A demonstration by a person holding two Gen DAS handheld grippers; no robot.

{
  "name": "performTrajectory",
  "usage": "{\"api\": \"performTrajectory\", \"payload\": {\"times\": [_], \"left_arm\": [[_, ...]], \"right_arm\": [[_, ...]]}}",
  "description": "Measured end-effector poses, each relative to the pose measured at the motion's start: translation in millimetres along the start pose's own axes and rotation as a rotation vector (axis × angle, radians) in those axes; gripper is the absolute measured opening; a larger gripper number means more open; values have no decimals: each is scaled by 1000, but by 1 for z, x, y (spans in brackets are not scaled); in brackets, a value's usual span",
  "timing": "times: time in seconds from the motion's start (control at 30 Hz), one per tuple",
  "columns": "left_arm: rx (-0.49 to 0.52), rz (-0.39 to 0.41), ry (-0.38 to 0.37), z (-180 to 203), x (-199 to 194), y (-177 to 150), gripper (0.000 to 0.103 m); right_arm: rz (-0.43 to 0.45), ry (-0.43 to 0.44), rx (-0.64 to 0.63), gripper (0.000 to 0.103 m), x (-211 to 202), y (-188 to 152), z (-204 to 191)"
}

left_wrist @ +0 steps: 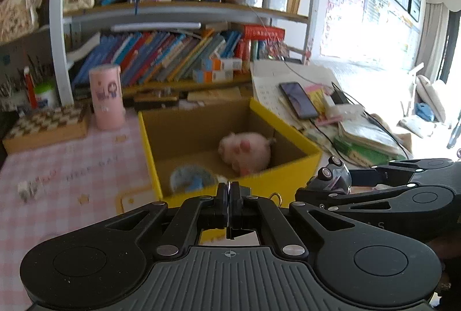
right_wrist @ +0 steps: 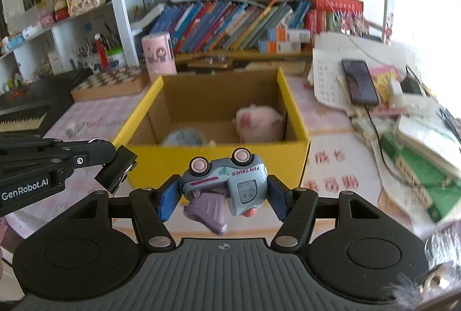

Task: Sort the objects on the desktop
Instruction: 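Lower the grey toy truck into the yellow box with the right tool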

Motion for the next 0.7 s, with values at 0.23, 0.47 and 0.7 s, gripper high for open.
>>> {"api": "performTrajectory", "payload": {"times": [0.23,0.47,0.7], "left_arm": [[20,40,68,2,30,22,0],[23,-4,136,-10,77,25,0],[102,-105,159,-9,117,2,0]], "right_arm": [[61,46,-4,61,26,29,26],[81,77,-23,61,60,47,43],[25,135,-64,61,97,51,44]]}}
Point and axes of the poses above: each gripper's, at about its wrist camera, not at the fingertips, and x roughly the way its jaws point, z to its right, y to its top, the point moved 2 cm from there along x, roughly the way its jaws point, and after that the axes turned 13 degrees about z, right-handed, at the moved point
